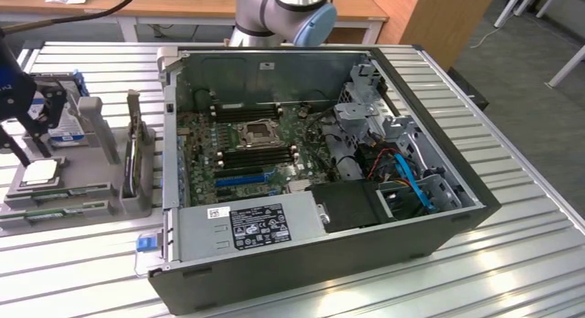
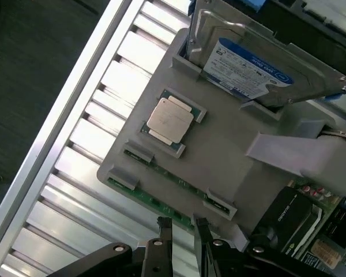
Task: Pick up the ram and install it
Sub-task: 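Pick up the ram and move it above insertion slot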
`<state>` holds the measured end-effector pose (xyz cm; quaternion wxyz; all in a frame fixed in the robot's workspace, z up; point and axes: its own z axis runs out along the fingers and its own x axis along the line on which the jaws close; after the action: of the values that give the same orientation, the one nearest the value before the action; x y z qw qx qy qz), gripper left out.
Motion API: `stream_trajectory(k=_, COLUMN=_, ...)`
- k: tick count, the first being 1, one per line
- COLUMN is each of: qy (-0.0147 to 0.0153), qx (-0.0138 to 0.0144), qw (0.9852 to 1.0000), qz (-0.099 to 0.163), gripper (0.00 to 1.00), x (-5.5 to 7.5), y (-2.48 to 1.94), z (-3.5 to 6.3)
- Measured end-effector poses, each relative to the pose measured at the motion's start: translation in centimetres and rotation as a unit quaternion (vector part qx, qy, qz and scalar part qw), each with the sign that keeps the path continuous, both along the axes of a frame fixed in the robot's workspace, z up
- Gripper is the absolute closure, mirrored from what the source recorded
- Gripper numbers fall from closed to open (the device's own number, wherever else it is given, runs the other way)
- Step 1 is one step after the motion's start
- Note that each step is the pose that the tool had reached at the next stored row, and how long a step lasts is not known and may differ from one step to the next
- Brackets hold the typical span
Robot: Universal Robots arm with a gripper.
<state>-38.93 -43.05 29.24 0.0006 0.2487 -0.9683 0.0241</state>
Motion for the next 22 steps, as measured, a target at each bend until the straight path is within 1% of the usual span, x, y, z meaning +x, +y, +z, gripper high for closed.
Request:
stream_trajectory(k=9, qy=0.0002, qx=0.0000, qw=1.0000, qz=0.006, gripper=0.70, x=0.0, y=-1.74, z=-1.65)
stream_trajectory(k=20, qy=0.0002, qx=0.0000, qw=0.9999, qz=0.011, gripper=0.70, x=0.0, y=-3.69, z=-3.64)
stream_trajectory(k=22, qy=0.0002, qx=0.0001, qw=0.9999, qz=0.012, gripper=0.70, x=0.0, y=-3.96, z=-4.00)
